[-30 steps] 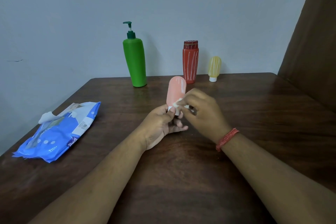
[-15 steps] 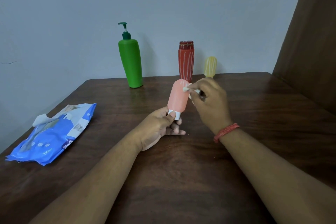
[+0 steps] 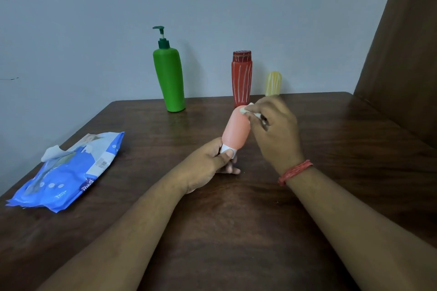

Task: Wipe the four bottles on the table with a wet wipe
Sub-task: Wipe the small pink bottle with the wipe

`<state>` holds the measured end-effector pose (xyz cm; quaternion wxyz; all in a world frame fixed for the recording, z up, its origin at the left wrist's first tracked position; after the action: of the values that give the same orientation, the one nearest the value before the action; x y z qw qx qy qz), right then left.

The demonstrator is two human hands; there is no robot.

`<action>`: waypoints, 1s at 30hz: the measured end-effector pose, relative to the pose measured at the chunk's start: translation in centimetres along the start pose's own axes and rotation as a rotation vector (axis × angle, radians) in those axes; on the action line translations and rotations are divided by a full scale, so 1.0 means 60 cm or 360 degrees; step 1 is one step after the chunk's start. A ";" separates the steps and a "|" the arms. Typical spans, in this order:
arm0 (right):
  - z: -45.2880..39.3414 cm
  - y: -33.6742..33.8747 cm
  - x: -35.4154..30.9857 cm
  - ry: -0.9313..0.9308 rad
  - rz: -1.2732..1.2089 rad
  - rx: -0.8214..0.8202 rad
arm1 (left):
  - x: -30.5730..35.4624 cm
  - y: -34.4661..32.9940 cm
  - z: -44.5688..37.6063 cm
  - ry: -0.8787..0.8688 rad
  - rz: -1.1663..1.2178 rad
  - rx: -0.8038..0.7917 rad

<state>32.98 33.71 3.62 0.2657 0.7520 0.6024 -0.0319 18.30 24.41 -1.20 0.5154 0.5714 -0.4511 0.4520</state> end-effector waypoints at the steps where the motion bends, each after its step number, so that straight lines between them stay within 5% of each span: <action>1: 0.004 -0.004 -0.006 0.0091 0.0027 -0.0060 | -0.001 0.001 0.000 -0.0004 0.0007 0.0015; 8: -0.003 0.007 0.005 0.0022 0.0065 0.0040 | -0.001 0.000 0.001 0.0019 -0.0067 0.0043; 12: 0.012 -0.012 -0.009 0.0318 0.0117 -0.0230 | -0.002 0.001 0.001 -0.0001 0.0076 0.0066; 16: -0.002 0.002 0.010 0.0079 0.0079 0.0021 | -0.002 0.001 0.000 -0.0011 0.0118 0.0045; 21: 0.021 -0.022 -0.012 0.0310 -0.0034 -0.0411 | 0.002 0.007 0.001 -0.0032 0.0487 0.0102; 25: 0.010 -0.016 -0.003 0.0135 -0.0055 -0.0126 | 0.005 0.004 0.001 -0.0026 0.0485 0.0063; 30: 0.029 -0.032 -0.018 0.0246 -0.0064 -0.0523 | 0.006 0.010 0.002 -0.0039 0.0624 0.0156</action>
<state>31.41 32.26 1.85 0.3373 0.6865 0.6330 0.1195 17.77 24.23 -0.71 0.3837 0.5025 -0.5374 0.5581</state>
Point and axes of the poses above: each hand's wrist, its own z-axis away from the middle knuckle, its own y-axis out of the back of the hand, x = y × z, the point moved 2 cm from there along -z, towards the middle knuckle, and after that the axes turned 3 degrees about z, right-handed, at the moved point
